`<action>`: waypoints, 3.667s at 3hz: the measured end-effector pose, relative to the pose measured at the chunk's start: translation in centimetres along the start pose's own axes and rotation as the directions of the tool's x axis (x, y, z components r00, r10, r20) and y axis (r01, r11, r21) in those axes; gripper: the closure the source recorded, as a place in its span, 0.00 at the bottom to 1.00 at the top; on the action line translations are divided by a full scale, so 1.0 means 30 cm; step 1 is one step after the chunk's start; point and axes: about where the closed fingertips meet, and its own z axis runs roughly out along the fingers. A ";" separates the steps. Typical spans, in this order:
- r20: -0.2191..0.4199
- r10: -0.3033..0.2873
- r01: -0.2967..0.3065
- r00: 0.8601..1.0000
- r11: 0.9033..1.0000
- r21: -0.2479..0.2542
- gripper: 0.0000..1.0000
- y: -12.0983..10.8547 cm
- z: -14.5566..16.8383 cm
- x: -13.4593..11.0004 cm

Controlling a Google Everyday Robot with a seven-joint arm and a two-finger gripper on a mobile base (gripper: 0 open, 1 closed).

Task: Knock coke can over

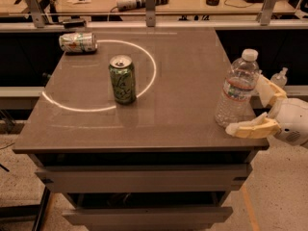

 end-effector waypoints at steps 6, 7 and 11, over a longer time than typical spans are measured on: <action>-0.110 -0.143 0.174 0.984 0.908 0.380 0.00 -0.087 -0.238 -0.283; -0.099 -0.087 0.116 0.991 0.932 0.343 0.00 -0.081 -0.208 -0.240; -0.148 -0.013 0.042 0.989 0.981 0.192 0.00 -0.078 -0.040 -0.113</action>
Offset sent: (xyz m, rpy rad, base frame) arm -0.0167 -0.0677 0.0688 -0.1681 -0.1108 -0.3645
